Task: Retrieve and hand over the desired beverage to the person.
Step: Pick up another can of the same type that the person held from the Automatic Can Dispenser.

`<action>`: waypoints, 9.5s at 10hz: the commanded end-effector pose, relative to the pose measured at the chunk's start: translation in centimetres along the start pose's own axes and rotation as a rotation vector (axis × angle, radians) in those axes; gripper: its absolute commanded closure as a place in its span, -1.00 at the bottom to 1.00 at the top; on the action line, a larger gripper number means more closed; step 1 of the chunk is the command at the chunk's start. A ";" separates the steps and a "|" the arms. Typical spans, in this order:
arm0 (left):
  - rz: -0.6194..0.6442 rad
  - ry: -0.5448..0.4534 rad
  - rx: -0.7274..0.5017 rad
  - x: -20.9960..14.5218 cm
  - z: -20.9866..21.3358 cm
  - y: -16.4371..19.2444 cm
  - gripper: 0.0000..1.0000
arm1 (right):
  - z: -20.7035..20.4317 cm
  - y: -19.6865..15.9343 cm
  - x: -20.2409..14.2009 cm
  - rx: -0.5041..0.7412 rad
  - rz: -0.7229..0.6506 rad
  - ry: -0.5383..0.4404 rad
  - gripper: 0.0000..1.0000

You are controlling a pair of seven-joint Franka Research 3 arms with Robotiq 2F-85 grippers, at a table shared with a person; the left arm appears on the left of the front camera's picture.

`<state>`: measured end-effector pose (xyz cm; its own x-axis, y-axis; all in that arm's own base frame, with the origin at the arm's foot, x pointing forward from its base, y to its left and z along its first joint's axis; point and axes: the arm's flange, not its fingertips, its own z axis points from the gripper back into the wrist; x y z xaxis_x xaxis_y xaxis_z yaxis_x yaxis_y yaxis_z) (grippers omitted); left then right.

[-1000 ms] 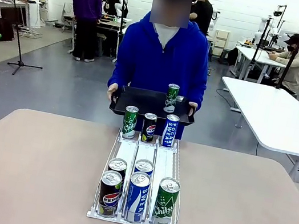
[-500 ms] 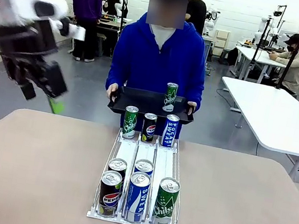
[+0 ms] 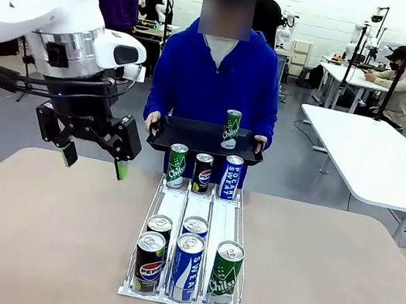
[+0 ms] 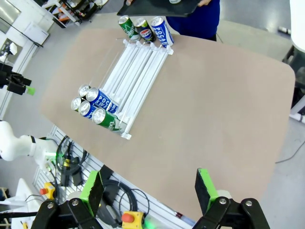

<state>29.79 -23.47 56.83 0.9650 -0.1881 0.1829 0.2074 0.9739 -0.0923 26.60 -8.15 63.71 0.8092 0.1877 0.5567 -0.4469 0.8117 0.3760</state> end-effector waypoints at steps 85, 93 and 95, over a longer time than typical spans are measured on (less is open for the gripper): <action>-0.026 0.007 -0.080 -1.4 -7.2 -4.2 -1.00 | -0.2 -0.2 0.1 0.024 0.008 -0.008 -1.00; 0.026 0.026 -0.104 -0.5 -14.7 -2.4 -0.83 | -0.2 -0.2 0.1 0.024 0.008 -0.008 -1.00; 0.075 0.003 -0.106 -1.2 -15.4 -2.1 -0.83 | -0.2 -0.2 0.1 0.024 0.008 -0.008 -1.00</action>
<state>31.50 -27.38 42.00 0.9784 -0.1423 0.1498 0.1673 0.9711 -0.1701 26.64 -8.17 63.68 0.8100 0.1877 0.5556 -0.4460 0.8123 0.3759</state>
